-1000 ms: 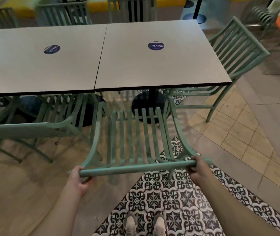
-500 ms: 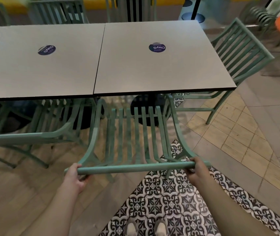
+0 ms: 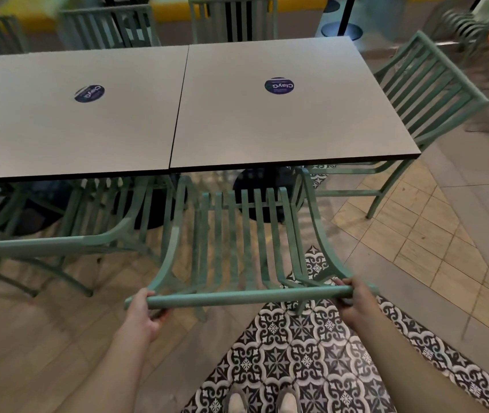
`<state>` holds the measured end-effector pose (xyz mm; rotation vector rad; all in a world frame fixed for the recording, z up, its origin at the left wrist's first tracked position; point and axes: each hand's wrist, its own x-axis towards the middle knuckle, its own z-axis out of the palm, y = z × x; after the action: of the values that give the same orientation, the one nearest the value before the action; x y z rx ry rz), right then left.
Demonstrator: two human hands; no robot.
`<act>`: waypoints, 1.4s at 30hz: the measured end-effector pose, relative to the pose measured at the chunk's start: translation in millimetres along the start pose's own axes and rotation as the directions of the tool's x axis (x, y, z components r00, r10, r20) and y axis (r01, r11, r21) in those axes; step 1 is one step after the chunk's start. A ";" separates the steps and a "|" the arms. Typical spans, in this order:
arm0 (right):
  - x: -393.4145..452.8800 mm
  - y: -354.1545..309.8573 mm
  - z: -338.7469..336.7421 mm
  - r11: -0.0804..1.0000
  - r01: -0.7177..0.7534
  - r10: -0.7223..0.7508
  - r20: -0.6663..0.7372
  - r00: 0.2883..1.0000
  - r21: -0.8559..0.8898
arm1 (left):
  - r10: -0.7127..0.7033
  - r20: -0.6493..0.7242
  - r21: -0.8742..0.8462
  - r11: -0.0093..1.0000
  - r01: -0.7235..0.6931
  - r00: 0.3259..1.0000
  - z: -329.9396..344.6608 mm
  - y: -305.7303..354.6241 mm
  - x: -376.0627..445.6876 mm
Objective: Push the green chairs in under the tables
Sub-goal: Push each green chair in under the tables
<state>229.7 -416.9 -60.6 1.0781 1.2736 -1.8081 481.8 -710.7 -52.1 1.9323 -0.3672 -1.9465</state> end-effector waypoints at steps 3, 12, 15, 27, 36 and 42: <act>-2.7 0.4 -0.1 1.000 0.010 -0.011 0.006 1.000 0.012 | -0.002 0.001 -0.005 1.000 0.002 1.000 -0.8 0.7 5.4; 3.6 1.5 -3.8 0.999 0.032 -0.032 0.019 0.999 -0.008 | 0.041 0.025 0.064 0.997 -0.042 0.999 -6.2 -3.0 5.0; 5.6 1.9 -6.3 0.998 0.046 -0.046 0.005 0.999 -0.051 | 0.082 0.012 0.183 0.980 -0.082 0.997 -11.9 -6.8 3.8; -24.5 -1.9 -27.5 -0.469 0.517 -0.559 0.694 0.454 -0.716 | 0.522 0.776 0.628 -0.582 -0.517 0.354 7.8 -9.3 -42.1; -63.6 -9.0 -25.6 -0.544 0.513 -0.434 0.746 0.506 -0.664 | 0.155 0.955 0.268 -0.815 -0.514 0.253 71.1 -45.2 -90.8; -92.5 -56.1 -58.7 -0.494 0.484 -0.501 0.692 0.520 -0.722 | 0.015 0.984 0.110 -0.834 -0.540 0.177 139.6 -92.3 -136.0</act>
<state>235.9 -338.7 34.2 -0.7744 2.7552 -0.4738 333.9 -579.1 33.5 0.2837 -3.2390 -0.2236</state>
